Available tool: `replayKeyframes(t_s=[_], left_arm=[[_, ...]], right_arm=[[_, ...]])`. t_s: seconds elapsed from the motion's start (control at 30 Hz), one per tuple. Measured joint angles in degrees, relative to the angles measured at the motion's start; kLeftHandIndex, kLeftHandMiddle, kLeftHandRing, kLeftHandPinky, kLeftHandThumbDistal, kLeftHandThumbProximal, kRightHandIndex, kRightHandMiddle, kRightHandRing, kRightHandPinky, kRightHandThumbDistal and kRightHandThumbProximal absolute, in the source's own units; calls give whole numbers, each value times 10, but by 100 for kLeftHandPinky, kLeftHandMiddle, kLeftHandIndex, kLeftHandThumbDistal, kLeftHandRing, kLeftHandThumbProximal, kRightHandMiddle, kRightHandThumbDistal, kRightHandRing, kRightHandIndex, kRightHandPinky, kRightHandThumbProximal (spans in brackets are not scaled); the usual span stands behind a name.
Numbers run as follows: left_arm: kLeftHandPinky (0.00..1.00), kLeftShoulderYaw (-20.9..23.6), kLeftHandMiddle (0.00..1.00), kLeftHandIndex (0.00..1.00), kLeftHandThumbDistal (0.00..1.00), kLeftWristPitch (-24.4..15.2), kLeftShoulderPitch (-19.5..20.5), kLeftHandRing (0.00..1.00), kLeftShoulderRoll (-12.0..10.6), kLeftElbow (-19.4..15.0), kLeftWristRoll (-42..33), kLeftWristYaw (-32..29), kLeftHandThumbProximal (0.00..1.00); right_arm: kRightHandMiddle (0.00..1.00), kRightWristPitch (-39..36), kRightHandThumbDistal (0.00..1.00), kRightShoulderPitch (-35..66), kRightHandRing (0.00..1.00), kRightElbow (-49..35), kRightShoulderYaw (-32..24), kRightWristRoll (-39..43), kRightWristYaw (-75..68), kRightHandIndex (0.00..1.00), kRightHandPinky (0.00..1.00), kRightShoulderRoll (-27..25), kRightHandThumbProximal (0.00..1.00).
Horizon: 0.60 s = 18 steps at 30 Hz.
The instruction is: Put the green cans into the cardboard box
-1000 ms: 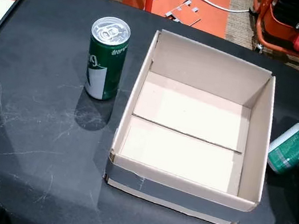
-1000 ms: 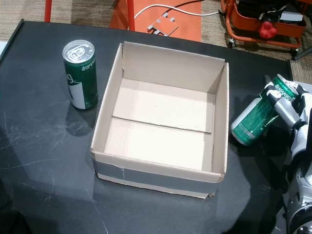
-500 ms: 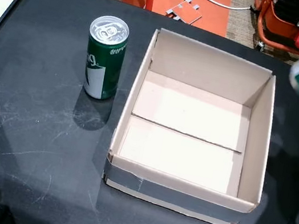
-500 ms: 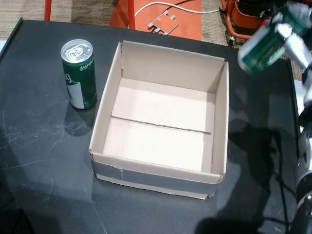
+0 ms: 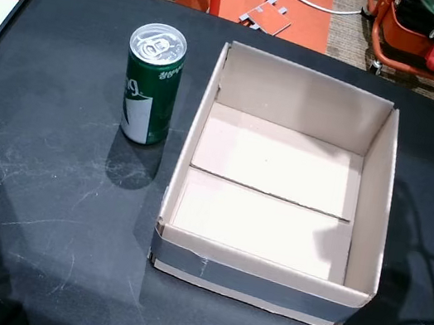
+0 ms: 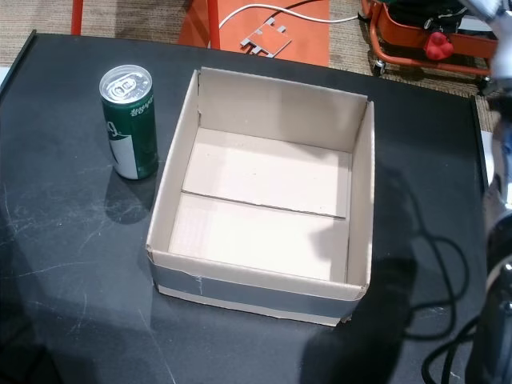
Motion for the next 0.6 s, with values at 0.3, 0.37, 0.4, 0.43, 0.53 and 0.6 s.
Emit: replayKeyframes(t_s=[0.3, 0.37, 0.4, 0.43, 0.53, 0.6], left_arm=[[89, -17, 68, 65, 84, -44, 4, 92, -15, -14, 5, 19, 74], [89, -19, 68, 64, 84, -50, 4, 93, -16, -14, 5, 22, 74], [90, -20, 68, 64, 84, -51, 4, 93, -16, -14, 5, 22, 75], [89, -22, 68, 65, 83, -55, 4, 93, -16, -14, 5, 23, 75], [89, -26, 69, 65, 82, -65, 4, 93, -16, -16, 6, 24, 77], [88, -31, 69, 65, 82, -69, 5, 93, -17, -18, 11, 27, 78]], right_arm=[[0, 3, 53, -43, 0, 1, 162, -191, -42, 0, 18, -5, 10], [0, -2, 51, -62, 2, 1, 171, -190, -32, 0, 21, -5, 9], [4, -3, 54, -65, 5, 1, 173, -190, -28, 7, 21, -4, 11], [8, -5, 55, -68, 9, 1, 181, -191, -27, 12, 21, -4, 9], [4, -6, 49, -69, 9, 1, 215, -221, -33, 4, 22, -5, 7], [0, -5, 54, -70, 5, 0, 240, -249, -34, 1, 21, -8, 7]])
